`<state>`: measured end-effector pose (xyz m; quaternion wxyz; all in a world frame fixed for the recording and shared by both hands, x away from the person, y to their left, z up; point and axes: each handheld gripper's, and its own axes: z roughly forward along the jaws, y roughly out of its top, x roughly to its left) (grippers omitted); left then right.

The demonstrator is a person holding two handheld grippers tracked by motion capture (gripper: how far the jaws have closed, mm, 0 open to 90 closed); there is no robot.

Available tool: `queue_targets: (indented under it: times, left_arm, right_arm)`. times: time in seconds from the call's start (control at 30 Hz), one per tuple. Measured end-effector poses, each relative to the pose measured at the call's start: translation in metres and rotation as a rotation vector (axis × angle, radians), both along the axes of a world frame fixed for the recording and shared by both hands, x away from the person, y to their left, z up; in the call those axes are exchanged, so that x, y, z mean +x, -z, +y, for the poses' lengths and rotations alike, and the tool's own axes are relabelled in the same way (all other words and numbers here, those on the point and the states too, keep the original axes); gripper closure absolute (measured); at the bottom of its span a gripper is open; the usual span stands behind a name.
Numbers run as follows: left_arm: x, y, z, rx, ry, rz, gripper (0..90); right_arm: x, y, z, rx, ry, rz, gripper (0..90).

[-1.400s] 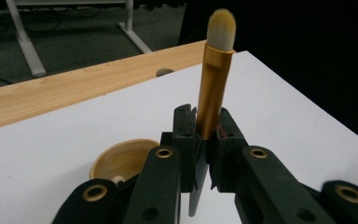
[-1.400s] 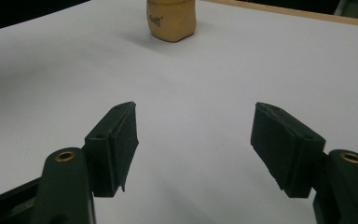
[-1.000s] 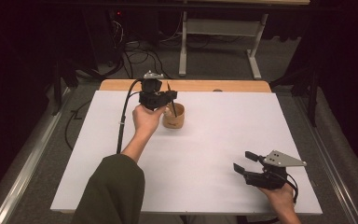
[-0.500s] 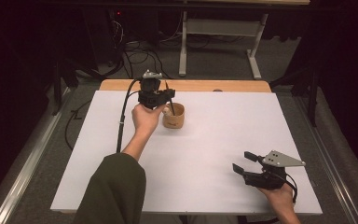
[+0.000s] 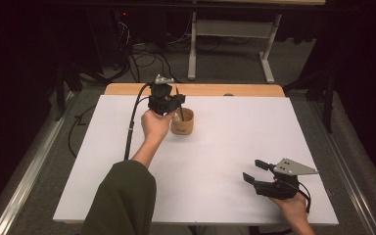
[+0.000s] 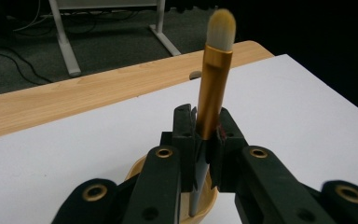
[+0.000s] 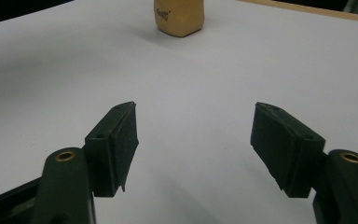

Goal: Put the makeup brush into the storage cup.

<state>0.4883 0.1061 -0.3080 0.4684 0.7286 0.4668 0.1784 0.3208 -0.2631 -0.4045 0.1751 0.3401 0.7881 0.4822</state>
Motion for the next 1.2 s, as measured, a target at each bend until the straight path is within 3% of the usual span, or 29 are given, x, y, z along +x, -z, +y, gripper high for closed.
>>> queue_targets:
  times: [0.23, 1.07, 1.2]
  left_arm:
    - [0.002, 0.004, -0.004, 0.030, 0.004, 0.005, 82.3]
    - [0.010, 0.018, -0.012, 0.074, 0.013, 0.049, 81.7]
    - [0.010, 0.021, -0.014, 0.082, 0.015, 0.057, 77.3]
  right_arm:
    - [0.000, 0.000, 0.001, -0.004, -0.010, 0.001, 33.9]
    - [0.000, 0.000, 0.001, -0.001, -0.013, 0.001, 33.9]
    - [0.000, 0.000, 0.001, 0.003, -0.012, 0.002, 33.9]
